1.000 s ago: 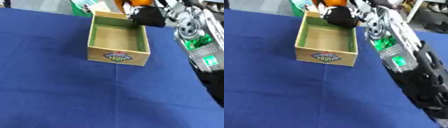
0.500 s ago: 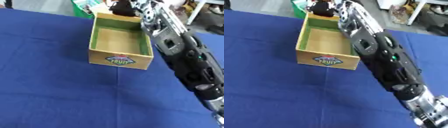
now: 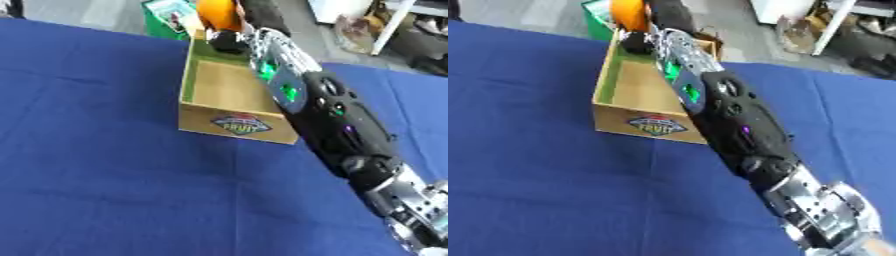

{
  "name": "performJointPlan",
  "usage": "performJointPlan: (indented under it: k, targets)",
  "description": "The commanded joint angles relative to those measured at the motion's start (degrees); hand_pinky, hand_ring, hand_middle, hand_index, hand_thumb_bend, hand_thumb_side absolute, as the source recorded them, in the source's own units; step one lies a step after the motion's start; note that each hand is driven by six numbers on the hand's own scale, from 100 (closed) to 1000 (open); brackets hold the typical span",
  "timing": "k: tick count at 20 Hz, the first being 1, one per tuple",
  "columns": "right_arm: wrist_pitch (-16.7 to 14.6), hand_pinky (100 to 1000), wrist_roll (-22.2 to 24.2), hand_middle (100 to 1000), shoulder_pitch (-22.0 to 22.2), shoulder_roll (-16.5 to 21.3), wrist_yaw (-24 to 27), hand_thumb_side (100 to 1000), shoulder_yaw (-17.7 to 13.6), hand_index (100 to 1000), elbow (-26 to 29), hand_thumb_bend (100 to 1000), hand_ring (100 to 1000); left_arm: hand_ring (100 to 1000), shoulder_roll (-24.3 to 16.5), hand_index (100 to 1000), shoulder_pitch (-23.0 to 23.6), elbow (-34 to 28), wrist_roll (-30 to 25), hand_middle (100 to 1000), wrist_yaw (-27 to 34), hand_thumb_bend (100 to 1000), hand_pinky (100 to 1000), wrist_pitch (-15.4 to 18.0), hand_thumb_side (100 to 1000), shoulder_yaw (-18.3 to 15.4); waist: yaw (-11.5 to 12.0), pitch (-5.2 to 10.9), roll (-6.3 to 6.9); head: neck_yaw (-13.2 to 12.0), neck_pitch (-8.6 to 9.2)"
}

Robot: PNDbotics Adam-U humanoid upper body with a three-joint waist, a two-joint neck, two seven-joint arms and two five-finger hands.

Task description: Pick up objects on the table and place them in the box.

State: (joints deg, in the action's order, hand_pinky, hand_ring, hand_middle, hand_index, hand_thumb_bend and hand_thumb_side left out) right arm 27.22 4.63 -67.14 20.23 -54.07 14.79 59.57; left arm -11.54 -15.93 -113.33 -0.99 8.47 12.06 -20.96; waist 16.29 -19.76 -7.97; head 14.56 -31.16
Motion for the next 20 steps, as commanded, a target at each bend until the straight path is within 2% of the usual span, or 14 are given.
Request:
performJointPlan:
  k: [1, 6, 9, 10, 11, 15, 20]
  targets:
    - [-1.1, 564, 1.2, 525, -1.6, 0.5, -2.7, 494, -1.2, 640, -1.3, 100, 765, 458, -0.7, 695, -0.7, -1.3, -0.1, 437, 0.1, 100, 481, 0.0, 827, -0.1, 0.1, 1.07, 0.46, 0.1, 0.74]
    - [-2.4, 579, 4.4, 533, -1.8, 0.3, -4.5, 509, -1.3, 654, -2.1, 100, 782, 457, -0.7, 695, -0.7, -1.3, -0.1, 437, 0.0, 100, 481, -0.1, 826, -0.1, 0.0, 1.08, 0.49, 0.2, 0.72]
    - [-3.5, 613, 8.7, 565, -1.9, 0.1, -5.2, 546, -1.3, 683, -2.9, 100, 818, 457, -0.7, 694, -0.7, -1.3, -0.1, 437, 0.0, 100, 481, -0.1, 826, -0.1, 0.1, 1.11, 0.45, 0.2, 0.72]
    - [-3.7, 635, 10.5, 606, -2.0, 0.1, -5.5, 597, -1.3, 715, -3.3, 100, 848, 457, -0.7, 694, -0.7, -1.3, -0.1, 437, 0.0, 100, 481, -0.1, 826, -0.1, 0.1, 1.13, 0.42, 0.2, 0.74]
    - [-3.8, 643, 12.5, 623, -2.1, 0.1, -5.9, 601, -1.5, 731, -3.7, 100, 858, 457, -0.7, 694, -0.7, -1.3, -0.1, 437, 0.0, 100, 481, -0.1, 825, -0.1, 0.2, 1.16, 0.39, 0.2, 0.76]
    - [-3.6, 628, 18.4, 673, -2.7, 0.1, -9.1, 620, -2.3, 786, -5.2, 100, 868, 456, -0.8, 694, -0.7, -1.3, -0.1, 437, 0.0, 100, 481, -0.2, 826, -0.1, 0.3, 1.27, 0.23, 0.2, 0.90]
    - [-4.0, 649, 22.4, 724, -3.1, 0.0, -13.9, 646, -3.2, 836, -7.0, 100, 884, 456, -0.8, 694, -0.7, -1.3, 0.1, 437, 0.0, 100, 481, -0.2, 825, -0.2, 0.4, 1.35, 0.15, 0.3, 0.77]
